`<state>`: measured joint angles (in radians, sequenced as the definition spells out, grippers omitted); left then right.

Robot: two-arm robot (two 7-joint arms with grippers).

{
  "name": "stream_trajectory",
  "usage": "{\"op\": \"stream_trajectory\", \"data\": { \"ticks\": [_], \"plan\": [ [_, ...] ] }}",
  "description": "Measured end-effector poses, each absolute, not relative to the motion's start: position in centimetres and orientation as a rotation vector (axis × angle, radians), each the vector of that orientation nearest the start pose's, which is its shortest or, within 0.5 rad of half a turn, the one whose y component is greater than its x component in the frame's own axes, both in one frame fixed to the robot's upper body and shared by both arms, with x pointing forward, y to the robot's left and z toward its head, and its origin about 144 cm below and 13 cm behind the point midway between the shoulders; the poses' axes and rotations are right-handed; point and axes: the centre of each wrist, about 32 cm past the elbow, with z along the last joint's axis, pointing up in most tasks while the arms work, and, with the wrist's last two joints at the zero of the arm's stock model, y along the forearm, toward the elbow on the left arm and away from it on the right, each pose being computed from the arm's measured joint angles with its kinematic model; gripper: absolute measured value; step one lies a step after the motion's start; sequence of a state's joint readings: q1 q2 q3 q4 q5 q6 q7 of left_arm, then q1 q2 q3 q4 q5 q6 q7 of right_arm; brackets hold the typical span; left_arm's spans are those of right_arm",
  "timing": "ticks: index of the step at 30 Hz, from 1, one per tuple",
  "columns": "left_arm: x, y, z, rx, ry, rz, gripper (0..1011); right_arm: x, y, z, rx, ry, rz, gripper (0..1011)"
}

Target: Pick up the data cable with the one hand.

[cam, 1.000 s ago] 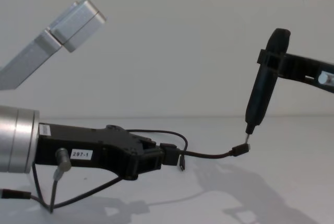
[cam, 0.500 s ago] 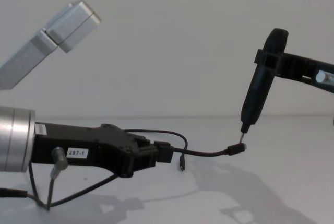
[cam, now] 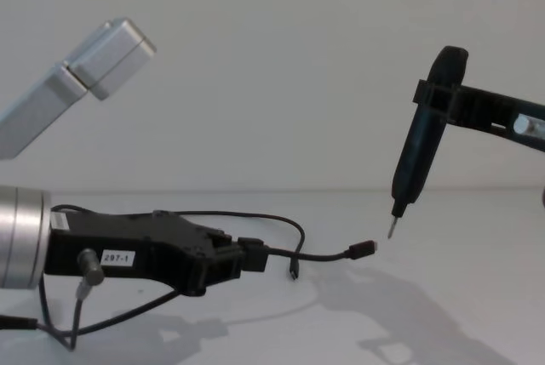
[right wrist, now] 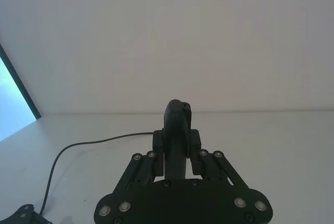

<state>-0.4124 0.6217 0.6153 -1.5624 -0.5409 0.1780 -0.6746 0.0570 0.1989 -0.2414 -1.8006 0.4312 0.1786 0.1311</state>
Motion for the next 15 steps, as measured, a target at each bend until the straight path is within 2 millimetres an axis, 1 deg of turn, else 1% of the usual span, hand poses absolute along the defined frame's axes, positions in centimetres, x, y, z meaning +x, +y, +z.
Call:
{"op": "stream_trajectory", "data": {
  "ticks": [15],
  "plan": [
    [52.68, 24.34, 121.23, 0.235, 0.000, 0.446, 38, 45.71, -19.58, 122.07, 0.190, 0.135, -1.105, 279]
  ]
}}
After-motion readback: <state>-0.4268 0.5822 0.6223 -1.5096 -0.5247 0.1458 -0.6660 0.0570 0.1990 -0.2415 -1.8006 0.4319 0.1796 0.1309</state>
